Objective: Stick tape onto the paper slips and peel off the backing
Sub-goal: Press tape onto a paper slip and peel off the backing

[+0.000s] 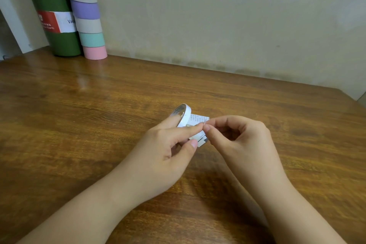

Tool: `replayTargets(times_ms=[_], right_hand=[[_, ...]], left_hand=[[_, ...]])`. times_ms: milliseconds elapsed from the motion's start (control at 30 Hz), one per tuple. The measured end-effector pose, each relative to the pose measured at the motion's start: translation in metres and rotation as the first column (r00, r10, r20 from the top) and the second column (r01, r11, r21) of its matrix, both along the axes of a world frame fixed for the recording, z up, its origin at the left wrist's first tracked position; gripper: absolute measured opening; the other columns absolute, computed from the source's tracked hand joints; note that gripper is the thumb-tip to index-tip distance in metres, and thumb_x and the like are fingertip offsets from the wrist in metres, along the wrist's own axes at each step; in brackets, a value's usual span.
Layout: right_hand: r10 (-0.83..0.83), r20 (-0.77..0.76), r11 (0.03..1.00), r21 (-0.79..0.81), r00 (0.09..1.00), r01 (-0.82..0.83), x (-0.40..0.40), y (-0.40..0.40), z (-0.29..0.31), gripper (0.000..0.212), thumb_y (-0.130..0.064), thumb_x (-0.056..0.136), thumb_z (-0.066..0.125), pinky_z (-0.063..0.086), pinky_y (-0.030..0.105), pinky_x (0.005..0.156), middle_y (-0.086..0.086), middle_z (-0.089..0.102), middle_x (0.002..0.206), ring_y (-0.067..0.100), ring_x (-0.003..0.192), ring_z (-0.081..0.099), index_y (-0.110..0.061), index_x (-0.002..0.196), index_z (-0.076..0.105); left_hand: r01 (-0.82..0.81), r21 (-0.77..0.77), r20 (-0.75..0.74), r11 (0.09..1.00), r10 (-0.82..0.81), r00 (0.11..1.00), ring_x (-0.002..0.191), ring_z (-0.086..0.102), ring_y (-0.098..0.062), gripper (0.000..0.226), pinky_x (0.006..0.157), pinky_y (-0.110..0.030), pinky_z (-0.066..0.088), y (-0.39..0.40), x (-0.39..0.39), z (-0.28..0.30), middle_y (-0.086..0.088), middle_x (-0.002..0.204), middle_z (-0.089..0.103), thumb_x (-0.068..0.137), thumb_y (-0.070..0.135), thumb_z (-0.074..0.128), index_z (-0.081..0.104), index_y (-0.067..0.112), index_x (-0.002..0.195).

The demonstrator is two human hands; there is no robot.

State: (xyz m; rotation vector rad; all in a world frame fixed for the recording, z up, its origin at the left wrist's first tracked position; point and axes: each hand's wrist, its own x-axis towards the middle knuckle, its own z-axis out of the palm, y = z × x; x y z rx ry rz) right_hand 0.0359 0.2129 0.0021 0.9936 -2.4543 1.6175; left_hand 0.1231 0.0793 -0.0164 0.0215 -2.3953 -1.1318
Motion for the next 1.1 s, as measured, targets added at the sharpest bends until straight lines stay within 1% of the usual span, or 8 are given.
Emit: replayTargets(times_ms=[133, 267, 367, 500, 567, 700, 933, 1100], right_hand=[[-0.005, 0.012, 1.0, -0.01, 1.0, 0.006, 0.0005, -0.0003, -0.0004, 0.009, -0.02, 0.081, 0.07, 0.042, 0.006, 0.057, -0.016, 0.069, 0.067, -0.001, 0.061, 0.063, -0.024, 0.074, 0.072], [-0.001, 0.016, 0.999, -0.046, 1.0, 0.002, 0.0006, 0.0001, 0.0003, 0.01, -0.018, 0.081, 0.07, 0.045, 0.009, 0.059, -0.013, 0.07, 0.068, 0.003, 0.063, 0.065, -0.024, 0.073, 0.072], [0.007, 0.012, 0.998, -0.055, 1.0, -0.006, 0.0015, -0.0002, 0.0006, 0.009, -0.018, 0.08, 0.071, 0.044, 0.008, 0.058, -0.013, 0.07, 0.067, 0.002, 0.062, 0.064, -0.023, 0.073, 0.073], [-0.006, -0.001, 0.999, -0.051, 1.0, 0.006, 0.0014, -0.001, -0.0012, 0.007, -0.018, 0.078, 0.072, 0.041, 0.006, 0.056, -0.015, 0.069, 0.065, -0.002, 0.059, 0.061, -0.022, 0.073, 0.074], [-0.01, -0.007, 0.999, -0.043, 1.0, 0.009, 0.001, -0.0008, -0.0023, 0.006, -0.019, 0.079, 0.072, 0.041, 0.007, 0.056, -0.014, 0.069, 0.065, -0.002, 0.059, 0.061, -0.022, 0.074, 0.074], [-0.024, -0.027, 0.999, -0.033, 0.999, 0.023, 0.0014, -0.0012, -0.0036, 0.007, -0.02, 0.079, 0.071, 0.042, 0.007, 0.058, -0.016, 0.069, 0.066, -0.001, 0.062, 0.063, -0.024, 0.074, 0.074], [-0.021, -0.042, 0.999, -0.038, 0.999, 0.02, 0.0022, -0.0011, -0.0028, 0.01, -0.015, 0.079, 0.07, 0.042, 0.007, 0.058, -0.016, 0.069, 0.066, -0.001, 0.061, 0.062, -0.022, 0.072, 0.073], [-0.005, -0.048, 0.999, -0.046, 0.999, 0.003, 0.0025, -0.0006, -0.0012, 0.013, -0.014, 0.08, 0.07, 0.042, 0.006, 0.058, -0.016, 0.068, 0.065, -0.001, 0.061, 0.062, -0.023, 0.071, 0.072]], left_hand=[[0.037, 0.119, -0.007, 0.992, -0.037, 0.999, 0.073, 0.053, 0.004, 0.033, 0.065, -0.004, 0.037, -0.0001, -0.0002, 0.0033, 0.021, 0.087, 0.051, 0.085, 0.028, 0.049, 0.064, 0.038, 0.112], [0.101, 0.267, -0.034, 0.958, -0.096, 0.995, 0.102, 0.054, 0.013, 0.03, 0.079, 0.001, 0.035, -0.0018, -0.0003, 0.0052, 0.024, 0.101, 0.06, 0.085, 0.024, 0.049, 0.068, 0.038, 0.104], [0.09, 0.242, -0.027, 0.966, -0.086, 0.996, 0.094, 0.056, 0.01, 0.031, 0.075, 0.0, 0.036, -0.0012, -0.0005, 0.0051, 0.024, 0.094, 0.059, 0.085, 0.026, 0.049, 0.067, 0.041, 0.105], [0.015, 0.023, -0.032, 1.0, -0.015, 0.999, 0.07, 0.052, 0.0, 0.034, 0.062, -0.005, 0.037, 0.0009, -0.0001, -0.0003, 0.02, 0.084, 0.054, 0.088, 0.029, 0.049, 0.063, 0.034, 0.118], [-0.018, -0.038, -0.031, 0.999, 0.017, 0.999, 0.069, 0.05, -0.009, 0.037, 0.061, -0.011, 0.038, 0.001, -0.0009, -0.0026, 0.008, 0.084, 0.053, 0.088, 0.031, 0.048, 0.061, 0.033, 0.122], [-0.014, -0.059, -0.04, 0.998, 0.012, 0.999, 0.073, 0.051, -0.008, 0.037, 0.063, -0.012, 0.039, 0.0011, -0.0006, -0.0019, 0.009, 0.085, 0.052, 0.089, 0.031, 0.048, 0.061, 0.03, 0.123], [0.058, 0.122, -0.049, 0.991, -0.052, 0.997, 0.072, 0.051, 0.015, 0.033, 0.064, 0.001, 0.035, 0.0017, 0.0004, 0.0036, 0.036, 0.082, 0.052, 0.087, 0.024, 0.047, 0.065, 0.027, 0.114], [0.086, 0.229, -0.032, 0.97, -0.081, 0.996, 0.087, 0.054, 0.015, 0.031, 0.072, 0.001, 0.035, 0.0005, -0.0007, 0.0041, 0.033, 0.092, 0.058, 0.085, 0.028, 0.047, 0.066, 0.036, 0.108]])
